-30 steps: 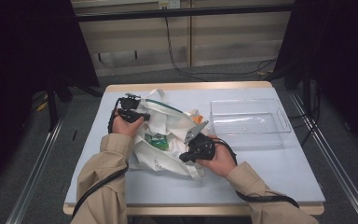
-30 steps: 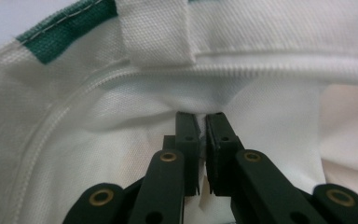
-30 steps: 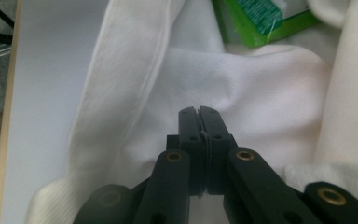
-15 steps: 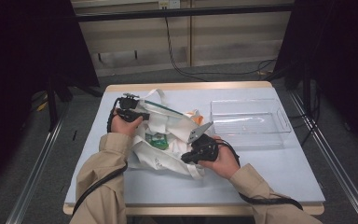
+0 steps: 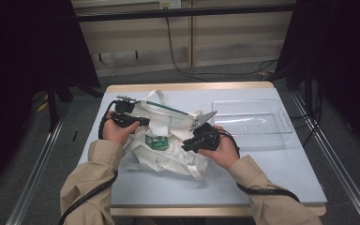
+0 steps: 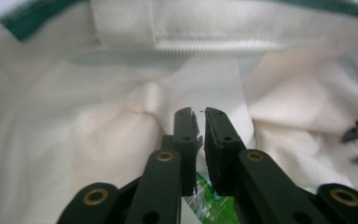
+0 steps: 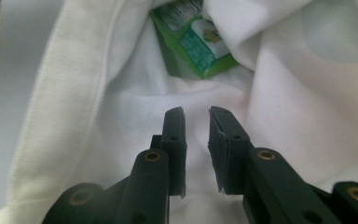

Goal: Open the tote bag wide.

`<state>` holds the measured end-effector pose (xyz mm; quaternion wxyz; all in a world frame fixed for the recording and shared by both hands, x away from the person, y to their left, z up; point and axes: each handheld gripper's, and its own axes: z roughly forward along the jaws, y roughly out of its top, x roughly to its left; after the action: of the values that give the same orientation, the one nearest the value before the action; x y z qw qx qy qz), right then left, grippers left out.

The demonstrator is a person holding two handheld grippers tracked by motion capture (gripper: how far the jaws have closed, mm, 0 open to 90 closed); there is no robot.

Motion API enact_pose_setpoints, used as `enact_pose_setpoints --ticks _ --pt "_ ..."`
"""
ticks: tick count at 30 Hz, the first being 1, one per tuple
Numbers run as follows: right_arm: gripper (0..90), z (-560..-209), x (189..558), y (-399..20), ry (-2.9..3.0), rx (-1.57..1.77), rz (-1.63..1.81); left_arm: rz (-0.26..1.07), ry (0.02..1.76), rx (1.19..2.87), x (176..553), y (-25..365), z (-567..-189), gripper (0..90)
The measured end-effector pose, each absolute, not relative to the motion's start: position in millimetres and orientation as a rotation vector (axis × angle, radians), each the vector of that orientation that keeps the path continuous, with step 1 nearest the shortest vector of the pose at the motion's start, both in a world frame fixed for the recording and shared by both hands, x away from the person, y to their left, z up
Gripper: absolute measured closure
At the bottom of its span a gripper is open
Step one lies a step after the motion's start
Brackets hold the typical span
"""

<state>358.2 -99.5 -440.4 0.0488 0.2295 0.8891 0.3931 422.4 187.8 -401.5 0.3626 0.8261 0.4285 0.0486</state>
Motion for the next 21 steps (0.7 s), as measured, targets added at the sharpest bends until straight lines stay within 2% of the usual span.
enact_pose_setpoints --ticks 4,8,14,17,18,21 --pt "82.4 -445 366 -104 2.678 0.766 1.159 0.147 1.138 2.19 420 188 -419 89.7" --pt "86.2 -448 374 -111 2.659 0.807 1.142 0.155 1.165 2.21 418 192 -430 90.0" --pt "86.0 -450 382 -116 2.627 0.839 1.131 0.139 1.194 2.207 415 206 -437 90.0" --pt "81.7 -447 379 -114 2.619 0.839 1.149 0.133 1.194 2.186 414 208 -435 90.0" --pt "80.5 -446 378 -113 2.625 0.825 1.155 0.124 1.194 2.158 413 206 -434 89.5" --pt "74.7 -443 371 -108 2.621 0.813 1.202 0.137 1.169 2.184 412 200 -432 74.7"
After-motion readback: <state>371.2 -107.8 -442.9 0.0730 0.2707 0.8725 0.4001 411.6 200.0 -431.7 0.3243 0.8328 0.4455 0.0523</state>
